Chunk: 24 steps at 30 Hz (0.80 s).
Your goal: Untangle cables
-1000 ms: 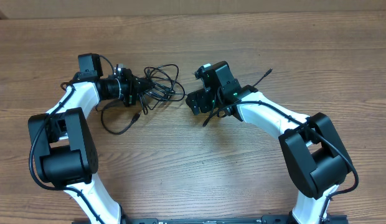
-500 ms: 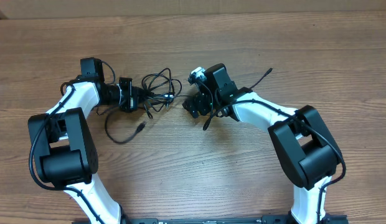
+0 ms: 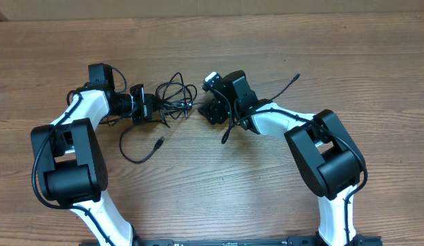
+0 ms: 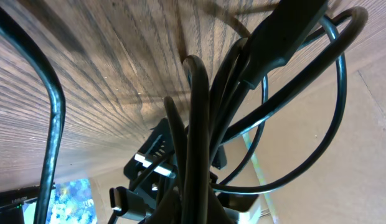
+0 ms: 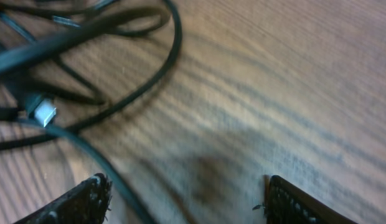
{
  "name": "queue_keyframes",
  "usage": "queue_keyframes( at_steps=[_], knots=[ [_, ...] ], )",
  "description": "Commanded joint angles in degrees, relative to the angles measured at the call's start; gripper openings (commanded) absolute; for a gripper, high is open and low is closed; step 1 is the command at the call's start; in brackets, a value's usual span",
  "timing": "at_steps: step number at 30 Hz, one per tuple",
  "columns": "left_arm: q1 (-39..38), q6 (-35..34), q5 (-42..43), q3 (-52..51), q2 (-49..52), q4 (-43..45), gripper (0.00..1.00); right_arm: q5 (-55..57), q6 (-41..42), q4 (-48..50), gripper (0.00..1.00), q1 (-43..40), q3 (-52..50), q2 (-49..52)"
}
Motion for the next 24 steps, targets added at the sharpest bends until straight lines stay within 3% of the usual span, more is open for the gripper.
queue_keyframes(
  at_steps=[1, 12, 17, 24],
  knots=[
    [0.2, -0.6, 0.0, -0.2, -1.9, -0.4, 0.04, -0.3, -0.6, 2.1, 0.79, 0.1, 0.4, 1.3],
    [0.2, 1.0, 0.0, -0.2, -1.9, -0.4, 0.04, -0.4, -0.5, 5.2, 0.88, 0.1, 0.4, 1.3],
    [0.2, 0.9, 0.0, -0.2, -1.9, -0.4, 0.05, -0.5, -0.5, 5.6, 0.88, 0.3, 0.4, 1.4],
    [0.1, 1.0, 0.1, -0.2, -1.9, -1.1, 0.04, -1.6, -0.5, 5.5, 0.67, 0.4, 0.4, 1.4]
  ],
)
